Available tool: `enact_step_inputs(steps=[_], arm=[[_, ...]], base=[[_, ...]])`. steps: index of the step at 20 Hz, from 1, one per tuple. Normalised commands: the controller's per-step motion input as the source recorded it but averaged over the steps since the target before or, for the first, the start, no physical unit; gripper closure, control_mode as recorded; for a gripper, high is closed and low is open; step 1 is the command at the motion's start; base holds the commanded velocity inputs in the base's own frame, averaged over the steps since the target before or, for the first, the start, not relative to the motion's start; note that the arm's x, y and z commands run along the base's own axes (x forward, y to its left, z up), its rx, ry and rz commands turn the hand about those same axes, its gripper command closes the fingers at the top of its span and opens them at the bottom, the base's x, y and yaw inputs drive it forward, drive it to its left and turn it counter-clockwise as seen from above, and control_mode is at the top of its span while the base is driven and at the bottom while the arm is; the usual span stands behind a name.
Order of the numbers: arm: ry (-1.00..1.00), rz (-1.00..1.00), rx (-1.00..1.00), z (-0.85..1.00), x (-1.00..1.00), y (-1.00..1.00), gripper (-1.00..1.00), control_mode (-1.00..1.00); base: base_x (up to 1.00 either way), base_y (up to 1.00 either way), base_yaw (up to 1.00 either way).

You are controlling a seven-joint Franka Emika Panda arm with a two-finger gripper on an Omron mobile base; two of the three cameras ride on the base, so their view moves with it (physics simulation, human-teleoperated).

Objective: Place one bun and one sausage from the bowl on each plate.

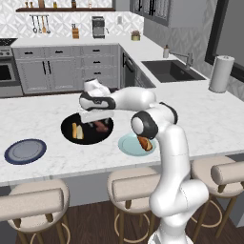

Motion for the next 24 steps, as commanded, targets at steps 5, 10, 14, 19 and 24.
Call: enact_step_inputs(steps=[5,10,14,19,24], arm=[[0.05,0.0,0.0,-0.18,-0.12,-0.07,-1.0,-1.0],[0.11,0.0,0.0,-0.26,0.0,-0.09,-1.0,-1.0],[0.07,-0.01,0.0,-0.01,0.0,-0.39,-1.0,-1.0],[0.07,0.0,0.0,-0.01,0.0,-0.01,-1.0,-1.0],[0.06,0.0,0.0,-0.03,-0.18,0.0,-1.0,-1.0]], base=[[0.0,0.0,0.0],[0.0,0.0,0.0],[0.0,0.0,0.0],[0.0,0.0,0.0],[0.0,0.0,0.0]])
